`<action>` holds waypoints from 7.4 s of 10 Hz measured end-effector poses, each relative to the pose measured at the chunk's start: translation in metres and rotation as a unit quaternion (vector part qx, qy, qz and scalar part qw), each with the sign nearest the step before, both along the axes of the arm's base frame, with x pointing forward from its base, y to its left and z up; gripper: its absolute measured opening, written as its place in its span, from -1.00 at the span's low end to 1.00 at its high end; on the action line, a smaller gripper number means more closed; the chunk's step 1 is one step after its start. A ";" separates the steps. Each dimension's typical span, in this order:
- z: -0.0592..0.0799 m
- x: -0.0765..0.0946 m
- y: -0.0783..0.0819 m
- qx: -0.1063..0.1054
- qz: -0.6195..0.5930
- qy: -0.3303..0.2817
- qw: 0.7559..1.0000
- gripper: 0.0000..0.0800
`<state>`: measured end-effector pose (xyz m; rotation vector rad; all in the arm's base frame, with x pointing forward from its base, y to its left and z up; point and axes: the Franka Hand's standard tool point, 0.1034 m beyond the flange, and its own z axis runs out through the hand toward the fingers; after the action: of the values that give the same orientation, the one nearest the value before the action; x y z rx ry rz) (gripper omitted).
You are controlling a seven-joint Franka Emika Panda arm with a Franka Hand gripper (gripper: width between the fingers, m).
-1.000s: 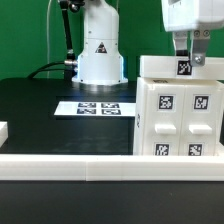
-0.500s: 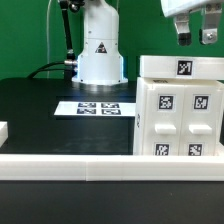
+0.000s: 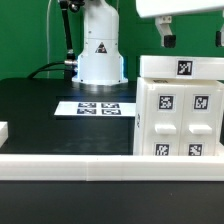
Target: Assemble cabinet
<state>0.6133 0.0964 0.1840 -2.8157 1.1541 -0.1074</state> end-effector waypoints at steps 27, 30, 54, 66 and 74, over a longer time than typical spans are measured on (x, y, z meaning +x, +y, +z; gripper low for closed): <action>-0.026 -0.005 -0.012 -0.116 0.882 -0.001 0.458 0.96; -0.026 -0.005 -0.013 -0.116 0.881 -0.001 0.458 0.39; -0.028 -0.002 -0.008 -0.001 -0.109 -0.026 0.994 0.40; -0.025 0.003 0.001 0.126 -0.542 0.002 0.831 0.82; -0.009 0.003 0.007 0.114 -0.413 0.004 0.904 0.99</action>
Offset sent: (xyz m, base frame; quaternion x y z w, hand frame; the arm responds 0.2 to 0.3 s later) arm 0.0000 0.0000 0.0000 0.0000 0.0000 -0.1790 0.9838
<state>0.6163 0.1039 0.1750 -1.9524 2.1110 -0.0157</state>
